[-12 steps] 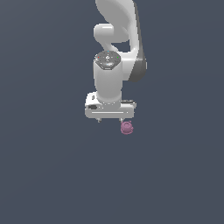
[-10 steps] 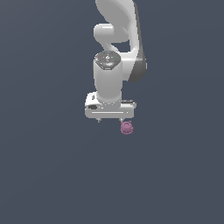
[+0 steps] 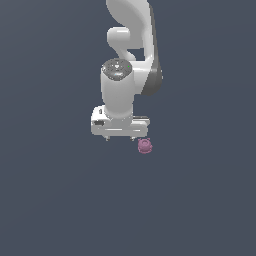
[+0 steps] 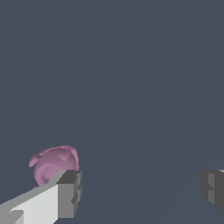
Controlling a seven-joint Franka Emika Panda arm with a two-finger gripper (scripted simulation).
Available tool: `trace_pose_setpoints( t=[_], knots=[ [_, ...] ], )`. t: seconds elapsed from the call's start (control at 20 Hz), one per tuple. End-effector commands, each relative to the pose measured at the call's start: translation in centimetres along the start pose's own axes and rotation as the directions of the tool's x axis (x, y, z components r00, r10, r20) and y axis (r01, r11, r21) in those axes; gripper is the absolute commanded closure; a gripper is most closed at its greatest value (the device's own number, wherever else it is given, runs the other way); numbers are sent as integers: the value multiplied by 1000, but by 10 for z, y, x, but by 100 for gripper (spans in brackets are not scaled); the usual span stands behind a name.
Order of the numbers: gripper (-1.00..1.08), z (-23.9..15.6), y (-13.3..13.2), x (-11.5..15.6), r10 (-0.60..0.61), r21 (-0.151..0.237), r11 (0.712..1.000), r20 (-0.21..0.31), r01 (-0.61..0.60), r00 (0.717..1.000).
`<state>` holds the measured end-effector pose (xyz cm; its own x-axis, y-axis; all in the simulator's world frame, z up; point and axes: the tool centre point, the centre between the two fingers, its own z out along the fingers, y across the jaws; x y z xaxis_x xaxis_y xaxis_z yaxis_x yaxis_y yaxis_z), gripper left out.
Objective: Pick up the object and move it to a goal position.
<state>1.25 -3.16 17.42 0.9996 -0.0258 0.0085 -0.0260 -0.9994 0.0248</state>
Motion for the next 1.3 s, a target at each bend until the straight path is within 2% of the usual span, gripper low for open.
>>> trace_pose_setpoints(
  t=[0.0,0.35,0.9,1.25],
  knots=[
    [-92,-1,2,1,0,-4,1000,-2,0,1000],
    [-92,12,-16,-5,-21,1,1000,0,21,1000],
    [-92,66,-96,-39,-116,20,993,4,116,993],
    [-92,80,-117,-53,-142,26,990,5,142,990]
  ],
)
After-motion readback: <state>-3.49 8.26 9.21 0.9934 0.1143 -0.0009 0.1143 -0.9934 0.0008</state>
